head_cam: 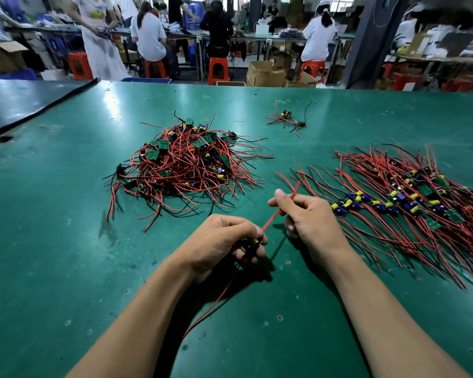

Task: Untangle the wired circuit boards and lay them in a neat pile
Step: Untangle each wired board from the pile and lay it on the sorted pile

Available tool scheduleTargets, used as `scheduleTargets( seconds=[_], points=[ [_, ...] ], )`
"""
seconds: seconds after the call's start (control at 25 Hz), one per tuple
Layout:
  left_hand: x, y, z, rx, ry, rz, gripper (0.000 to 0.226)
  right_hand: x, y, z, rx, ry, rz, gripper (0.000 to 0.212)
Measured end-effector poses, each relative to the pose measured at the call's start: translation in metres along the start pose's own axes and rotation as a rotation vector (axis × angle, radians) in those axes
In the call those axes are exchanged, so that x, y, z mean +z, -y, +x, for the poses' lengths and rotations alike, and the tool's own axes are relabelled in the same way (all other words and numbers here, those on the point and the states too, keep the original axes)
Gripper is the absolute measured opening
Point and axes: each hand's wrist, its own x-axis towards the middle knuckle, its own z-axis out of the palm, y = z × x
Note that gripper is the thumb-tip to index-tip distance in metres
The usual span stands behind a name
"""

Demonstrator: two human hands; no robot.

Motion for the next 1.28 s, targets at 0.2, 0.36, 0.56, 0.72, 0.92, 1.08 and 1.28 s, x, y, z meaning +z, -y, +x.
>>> scheduleTargets(
  seconds=[0.2, 0.36, 0.56, 0.72, 0.92, 1.08, 1.28],
  points=[
    [-0.001, -0.001, -0.001, 0.003, 0.029, 0.023, 0.030, -0.003, 0.001, 0.005, -0.008, -0.128, 0.083, 0.033],
    [-0.002, 0.000, 0.001, 0.006, 0.032, 0.025, 0.030, 0.003, 0.008, 0.004, 0.149, -0.146, 0.299, 0.045],
    [0.000, 0.001, 0.002, 0.004, 0.047, 0.030, 0.020, -0.004, 0.024, 0.001, 0.427, -0.050, 0.708, 0.045],
    [0.000, 0.004, 0.004, -0.002, 0.055, 0.010, 0.031, -0.008, 0.029, -0.001, 0.491, 0.032, 0.807, 0.040],
    [-0.005, 0.007, 0.006, 0.004, 0.020, -0.026, 0.025, -0.005, 0.026, -0.002, 0.432, 0.004, 0.658, 0.048],
    [-0.005, 0.008, 0.011, 0.017, -0.022, -0.182, 0.022, -0.001, 0.021, -0.002, 0.344, -0.046, 0.381, 0.065],
    [-0.005, 0.005, 0.016, -0.034, -0.086, -0.298, 0.061, -0.001, 0.016, 0.000, 0.275, -0.060, 0.300, 0.084]
  ],
)
